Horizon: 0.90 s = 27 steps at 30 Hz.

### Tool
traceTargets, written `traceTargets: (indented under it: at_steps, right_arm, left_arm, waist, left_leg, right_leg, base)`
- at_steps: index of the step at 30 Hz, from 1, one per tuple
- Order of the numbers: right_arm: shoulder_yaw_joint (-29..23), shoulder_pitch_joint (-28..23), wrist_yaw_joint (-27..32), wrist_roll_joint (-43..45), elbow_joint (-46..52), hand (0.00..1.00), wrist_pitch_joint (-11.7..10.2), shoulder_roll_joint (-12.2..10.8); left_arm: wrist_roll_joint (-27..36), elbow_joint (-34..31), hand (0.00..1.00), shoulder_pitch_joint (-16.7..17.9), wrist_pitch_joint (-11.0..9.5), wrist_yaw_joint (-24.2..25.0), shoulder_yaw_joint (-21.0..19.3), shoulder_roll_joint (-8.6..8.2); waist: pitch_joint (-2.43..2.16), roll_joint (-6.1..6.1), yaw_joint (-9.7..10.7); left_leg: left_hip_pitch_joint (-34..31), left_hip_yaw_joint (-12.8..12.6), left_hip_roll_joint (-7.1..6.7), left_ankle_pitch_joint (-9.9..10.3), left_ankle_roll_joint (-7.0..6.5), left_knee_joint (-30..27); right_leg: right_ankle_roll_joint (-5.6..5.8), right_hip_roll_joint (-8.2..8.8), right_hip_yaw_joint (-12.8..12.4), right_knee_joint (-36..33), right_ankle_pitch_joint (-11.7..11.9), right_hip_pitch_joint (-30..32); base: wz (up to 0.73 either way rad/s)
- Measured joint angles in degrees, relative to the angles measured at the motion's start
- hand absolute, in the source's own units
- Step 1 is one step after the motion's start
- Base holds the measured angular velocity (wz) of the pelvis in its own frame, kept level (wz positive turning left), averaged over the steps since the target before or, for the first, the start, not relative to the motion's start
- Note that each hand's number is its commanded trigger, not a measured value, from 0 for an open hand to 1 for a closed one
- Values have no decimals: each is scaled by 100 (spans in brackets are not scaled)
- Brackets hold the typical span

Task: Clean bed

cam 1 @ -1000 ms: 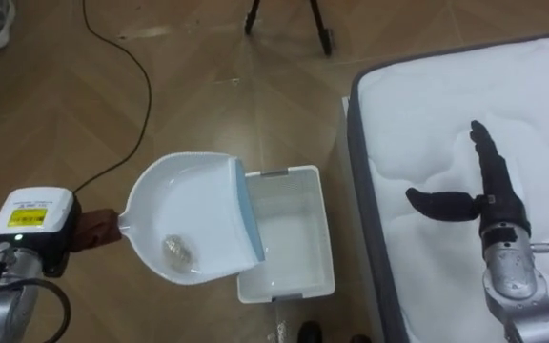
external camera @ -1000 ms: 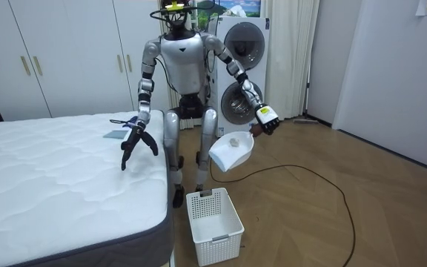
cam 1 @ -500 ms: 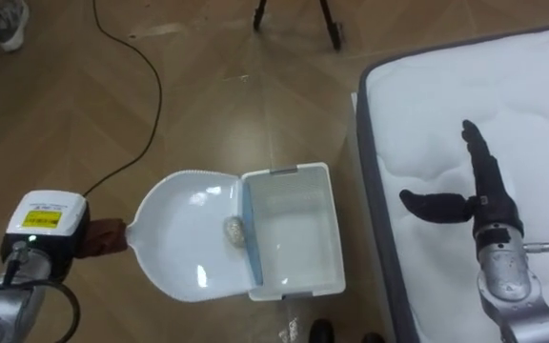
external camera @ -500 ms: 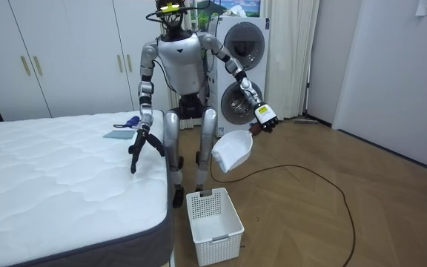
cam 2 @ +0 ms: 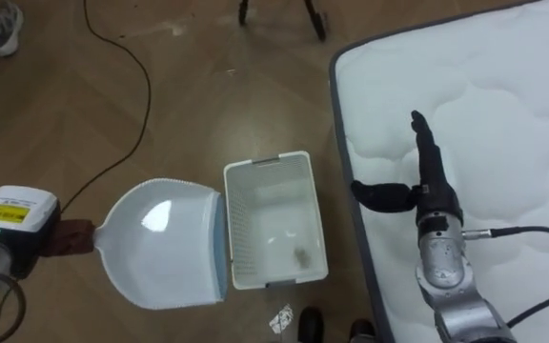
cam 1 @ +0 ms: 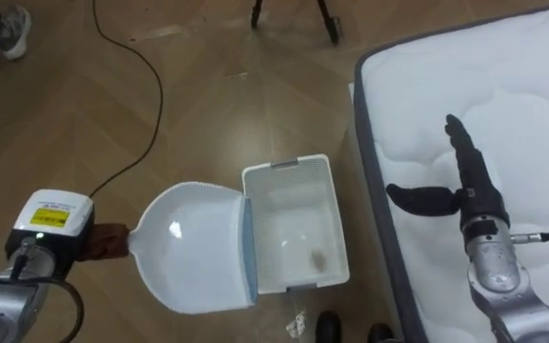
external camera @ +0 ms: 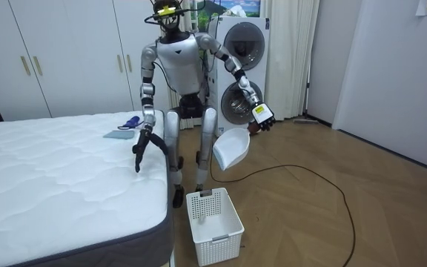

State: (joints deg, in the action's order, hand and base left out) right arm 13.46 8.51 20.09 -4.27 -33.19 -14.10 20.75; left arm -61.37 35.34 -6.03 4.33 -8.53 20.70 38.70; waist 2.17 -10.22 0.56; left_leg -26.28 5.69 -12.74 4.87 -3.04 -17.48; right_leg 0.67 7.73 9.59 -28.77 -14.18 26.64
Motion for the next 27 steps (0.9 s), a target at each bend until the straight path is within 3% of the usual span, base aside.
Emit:
traceTargets:
  at_steps: [4, 8, 12, 21, 27]
  right_arm:
    - [63, -20, 53, 43, -21, 0, 31, -1]
    - [61, -26, 60, 43, -13, 0, 49, 0]
    - [61, -37, 60, 41, -10, 0, 52, 4]
    - [50, -101, 112, 35, -123, 0, 51, 9]
    - [33, -314, 107, -29, -98, 0, 50, 44]
  left_arm:
    - [1, 0, 100, 108, 0, 105, -1, 11]
    - [1, -5, 100, 122, 0, 174, -1, 11]
    - [6, -12, 100, 133, 0, 186, -1, 10]
    - [16, -19, 100, 218, -8, 174, -13, 11]
    - [466, -65, 100, 220, -98, -31, -78, 3]
  waist:
    - [-4, -93, 76]
    - [-5, -95, 79]
    - [-10, -102, 83]
    - [-17, -128, 80]
    - [-28, -102, 79]
  left_leg:
    - [-59, -128, 9, -8, -14, -14]
    - [-107, -186, 8, -15, -34, -39]
    - [-104, -224, 6, -38, -158, -42]
    - [-89, -253, -2, -112, -279, -36]
    - [175, -250, -4, -102, -261, 32]
  right_leg:
    - [4, 29, -18, -110, -4, 115]
    - [8, 31, -101, -216, -6, 220]
    - [15, 20, -171, -299, -37, 268]
    - [6, 15, -259, -406, -44, 312]
    - [-2, 7, -299, -391, -51, 74]
  base:
    - [-6]
    - [-7]
    - [-3]
    - [0]
    - [-1]
